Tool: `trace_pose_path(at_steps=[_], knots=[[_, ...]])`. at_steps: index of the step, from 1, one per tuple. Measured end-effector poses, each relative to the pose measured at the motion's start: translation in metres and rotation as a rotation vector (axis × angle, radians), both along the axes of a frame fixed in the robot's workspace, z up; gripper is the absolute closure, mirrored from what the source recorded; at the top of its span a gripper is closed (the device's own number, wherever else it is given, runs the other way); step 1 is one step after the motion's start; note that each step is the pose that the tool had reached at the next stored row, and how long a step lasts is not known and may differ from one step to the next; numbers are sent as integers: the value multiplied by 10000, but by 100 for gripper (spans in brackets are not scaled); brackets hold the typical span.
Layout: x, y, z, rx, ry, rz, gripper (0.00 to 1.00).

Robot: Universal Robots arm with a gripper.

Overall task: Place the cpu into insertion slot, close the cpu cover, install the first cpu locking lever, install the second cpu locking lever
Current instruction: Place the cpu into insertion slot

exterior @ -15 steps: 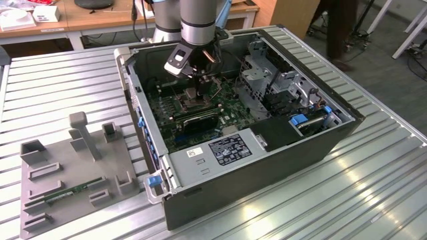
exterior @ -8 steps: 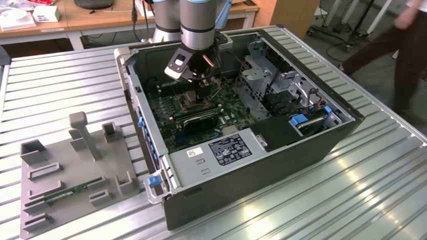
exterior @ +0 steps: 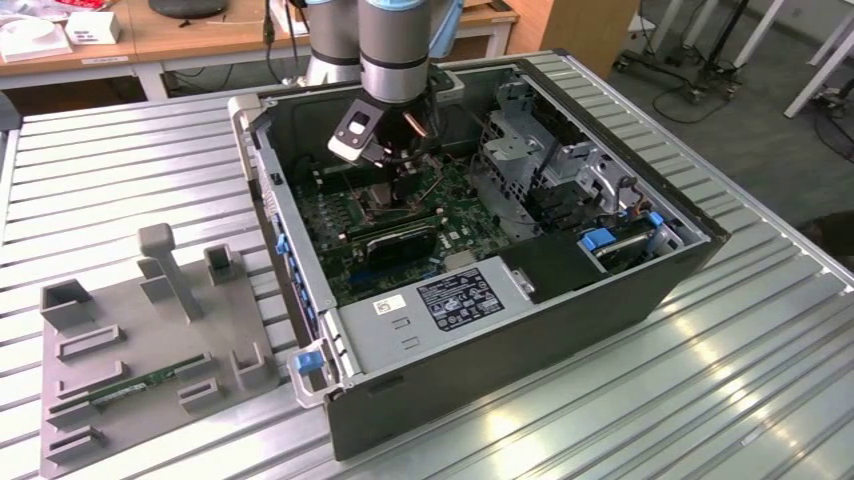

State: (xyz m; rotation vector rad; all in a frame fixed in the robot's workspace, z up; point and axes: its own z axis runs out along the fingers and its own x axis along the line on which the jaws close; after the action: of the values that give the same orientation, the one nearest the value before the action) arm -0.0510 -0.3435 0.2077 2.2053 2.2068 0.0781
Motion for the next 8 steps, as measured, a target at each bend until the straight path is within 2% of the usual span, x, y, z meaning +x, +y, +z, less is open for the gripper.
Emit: trace_pose_path(at_steps=[4, 8], knots=[[-5, 0, -52, 0, 0, 1, 46], [-13, 0, -61, -1, 0, -1, 46]])
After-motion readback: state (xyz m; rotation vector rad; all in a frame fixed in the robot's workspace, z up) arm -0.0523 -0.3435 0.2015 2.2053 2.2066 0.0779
